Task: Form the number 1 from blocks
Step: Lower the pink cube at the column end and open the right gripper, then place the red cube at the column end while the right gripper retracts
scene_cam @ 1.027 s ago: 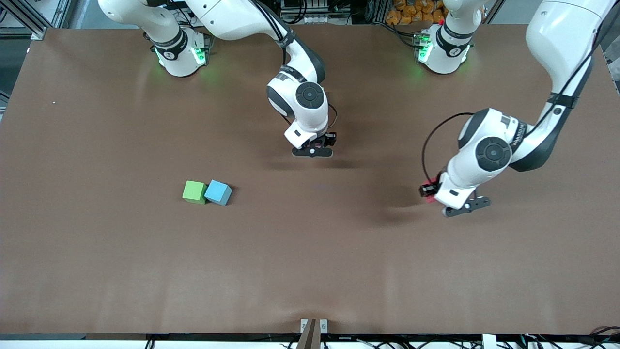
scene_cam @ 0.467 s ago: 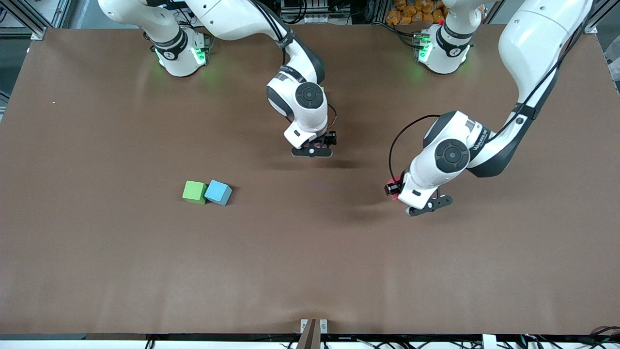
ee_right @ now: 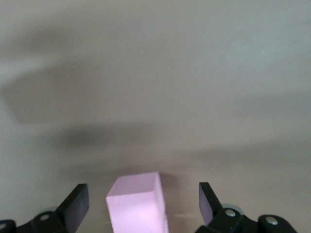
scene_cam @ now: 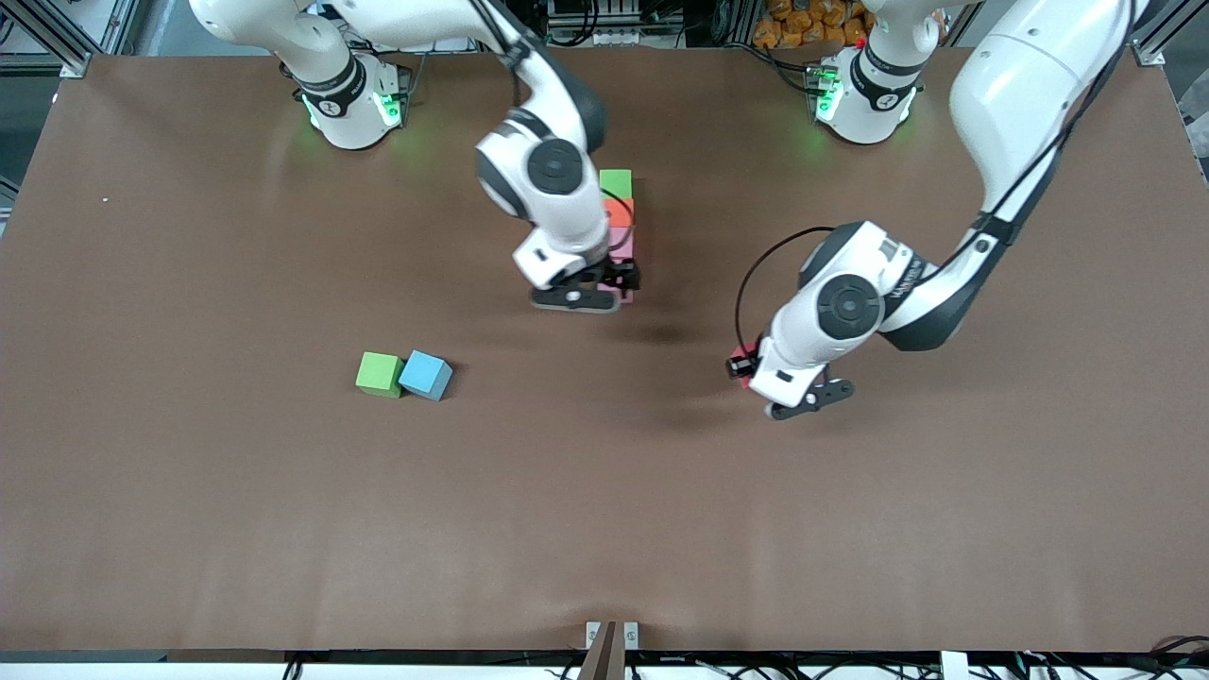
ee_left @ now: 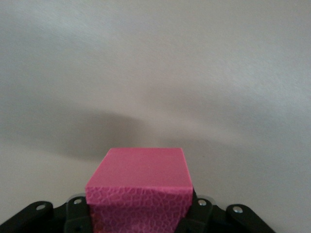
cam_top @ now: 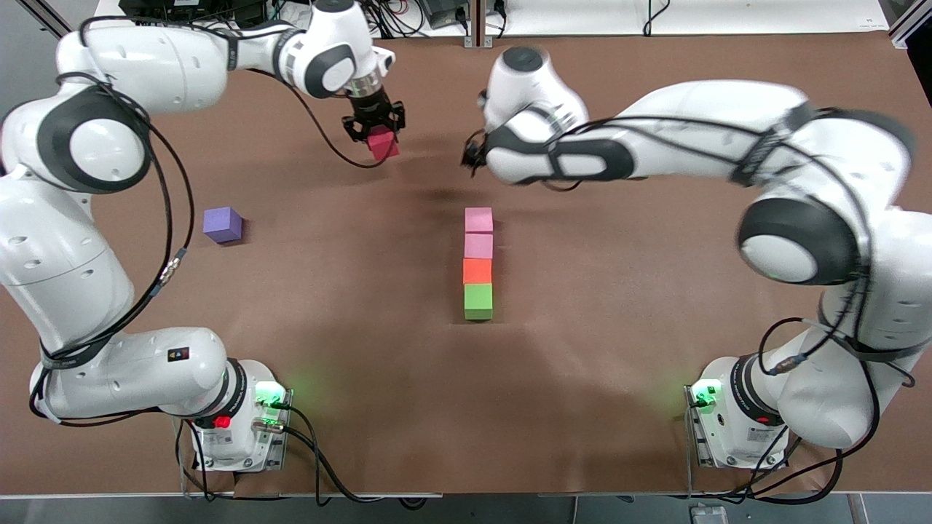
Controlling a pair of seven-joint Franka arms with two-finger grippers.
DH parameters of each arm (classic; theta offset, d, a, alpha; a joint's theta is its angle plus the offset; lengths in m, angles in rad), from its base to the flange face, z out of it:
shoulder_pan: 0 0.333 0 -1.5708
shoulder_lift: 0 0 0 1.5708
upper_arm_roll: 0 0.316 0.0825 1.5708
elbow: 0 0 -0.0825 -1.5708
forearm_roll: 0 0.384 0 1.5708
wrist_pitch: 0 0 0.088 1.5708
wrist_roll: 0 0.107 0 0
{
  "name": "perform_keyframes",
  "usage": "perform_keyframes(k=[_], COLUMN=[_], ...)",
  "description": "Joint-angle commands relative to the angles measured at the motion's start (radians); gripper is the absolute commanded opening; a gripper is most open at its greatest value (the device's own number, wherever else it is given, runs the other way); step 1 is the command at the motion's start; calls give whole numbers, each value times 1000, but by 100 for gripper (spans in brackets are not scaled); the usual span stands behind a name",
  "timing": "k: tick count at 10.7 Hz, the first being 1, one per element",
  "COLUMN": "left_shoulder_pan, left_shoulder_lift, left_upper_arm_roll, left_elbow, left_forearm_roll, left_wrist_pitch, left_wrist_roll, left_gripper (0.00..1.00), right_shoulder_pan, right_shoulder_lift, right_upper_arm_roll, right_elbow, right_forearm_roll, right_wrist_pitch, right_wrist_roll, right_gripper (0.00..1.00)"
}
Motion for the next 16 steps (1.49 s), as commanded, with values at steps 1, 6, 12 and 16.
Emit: perform_keyframes(k=[1, 6, 12, 16], left_shoulder_pan=[-180, -374, -483, -527], left_shoulder_lift=[37, 105, 147, 170], left_upper_arm_roll=[116, 180, 180, 181], left_elbow=[78, 185, 190, 193], left_forearm_roll=[-3, -9, -11, -9], left_wrist_pitch=[-22, 15, 62, 82], left_wrist_roll=[-78, -89, -100, -104], left_gripper=[0, 0, 0, 0], right_shoulder_pan=[-155, -571, -724, -790], right_shoulder_lift=[-179, -314, -354, -354], right_upper_arm_roll=[14, 130, 118, 103], right_elbow=[-160, -159, 146, 209], right_forearm_roll=[-34, -34, -62, -80], right_wrist_pitch=[0, -109, -524, -587], right_wrist_roll=[-94, -457, -725, -896], right_gripper=[100, 100, 100, 100])
